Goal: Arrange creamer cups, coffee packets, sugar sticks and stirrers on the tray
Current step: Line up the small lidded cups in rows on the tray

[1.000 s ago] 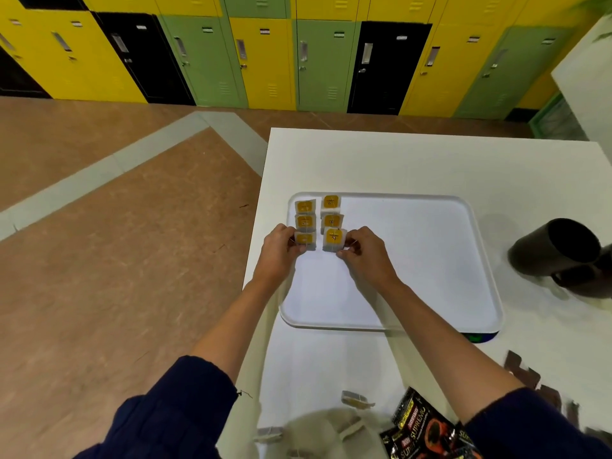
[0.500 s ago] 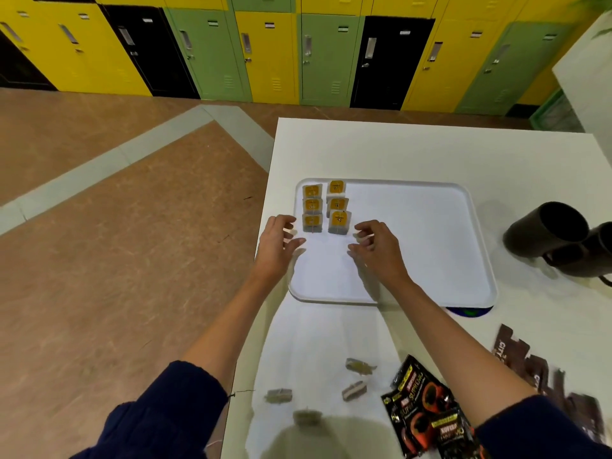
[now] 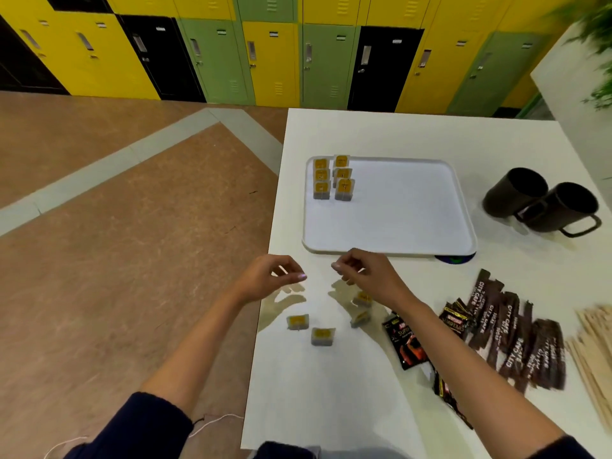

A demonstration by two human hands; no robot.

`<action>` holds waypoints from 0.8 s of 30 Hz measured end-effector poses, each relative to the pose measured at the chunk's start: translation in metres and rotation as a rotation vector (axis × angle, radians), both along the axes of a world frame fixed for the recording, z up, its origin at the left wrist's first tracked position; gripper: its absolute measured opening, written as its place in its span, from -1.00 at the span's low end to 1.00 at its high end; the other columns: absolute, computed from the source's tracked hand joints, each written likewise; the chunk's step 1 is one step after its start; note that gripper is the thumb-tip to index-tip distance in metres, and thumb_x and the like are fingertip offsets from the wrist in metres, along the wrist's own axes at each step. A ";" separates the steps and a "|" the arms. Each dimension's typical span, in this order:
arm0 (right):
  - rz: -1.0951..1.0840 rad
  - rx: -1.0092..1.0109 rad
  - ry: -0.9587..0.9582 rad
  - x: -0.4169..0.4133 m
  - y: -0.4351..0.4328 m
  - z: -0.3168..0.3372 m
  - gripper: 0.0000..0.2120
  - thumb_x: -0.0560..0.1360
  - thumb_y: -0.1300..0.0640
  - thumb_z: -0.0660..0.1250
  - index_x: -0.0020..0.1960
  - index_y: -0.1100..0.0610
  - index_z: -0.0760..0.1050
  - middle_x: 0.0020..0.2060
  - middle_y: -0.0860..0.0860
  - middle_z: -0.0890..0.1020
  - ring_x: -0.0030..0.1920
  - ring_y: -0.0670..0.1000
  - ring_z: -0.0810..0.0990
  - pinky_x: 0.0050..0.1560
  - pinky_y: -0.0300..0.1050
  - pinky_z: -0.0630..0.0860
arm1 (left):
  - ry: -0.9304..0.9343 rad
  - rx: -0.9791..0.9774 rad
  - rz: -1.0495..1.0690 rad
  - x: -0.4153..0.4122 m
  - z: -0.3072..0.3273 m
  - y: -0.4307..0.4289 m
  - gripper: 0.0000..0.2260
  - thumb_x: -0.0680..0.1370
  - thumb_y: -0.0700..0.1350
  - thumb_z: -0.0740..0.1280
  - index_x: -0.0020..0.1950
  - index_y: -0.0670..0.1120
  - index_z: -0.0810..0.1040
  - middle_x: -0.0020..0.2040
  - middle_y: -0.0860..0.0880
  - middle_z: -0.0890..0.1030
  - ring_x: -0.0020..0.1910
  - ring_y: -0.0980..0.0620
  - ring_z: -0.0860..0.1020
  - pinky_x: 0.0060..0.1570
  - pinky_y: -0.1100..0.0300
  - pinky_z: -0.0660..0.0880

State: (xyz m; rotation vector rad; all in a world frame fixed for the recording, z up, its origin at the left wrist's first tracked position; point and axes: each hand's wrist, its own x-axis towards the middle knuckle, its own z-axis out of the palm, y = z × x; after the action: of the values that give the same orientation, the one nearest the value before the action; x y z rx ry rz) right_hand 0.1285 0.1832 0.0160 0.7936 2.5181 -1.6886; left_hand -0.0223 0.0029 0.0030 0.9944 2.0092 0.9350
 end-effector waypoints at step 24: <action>0.215 0.302 -0.178 0.040 -0.068 -0.038 -0.94 0.50 0.18 0.31 -0.09 0.18 0.49 -0.19 -0.03 0.49 -0.18 -0.05 0.45 -0.31 -0.35 0.30 | 0.047 -0.114 -0.041 0.039 -0.040 -0.034 -0.91 0.46 -0.17 0.43 -0.09 -0.15 0.58 -0.22 0.06 0.55 -0.28 0.17 0.50 -0.25 0.39 0.43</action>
State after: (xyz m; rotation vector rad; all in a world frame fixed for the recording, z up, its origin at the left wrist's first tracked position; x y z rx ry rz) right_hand 0.1682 0.1156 -0.0219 0.6234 2.6517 -1.1402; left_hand 0.0163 -0.0313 -0.0374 0.9984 2.0491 0.7728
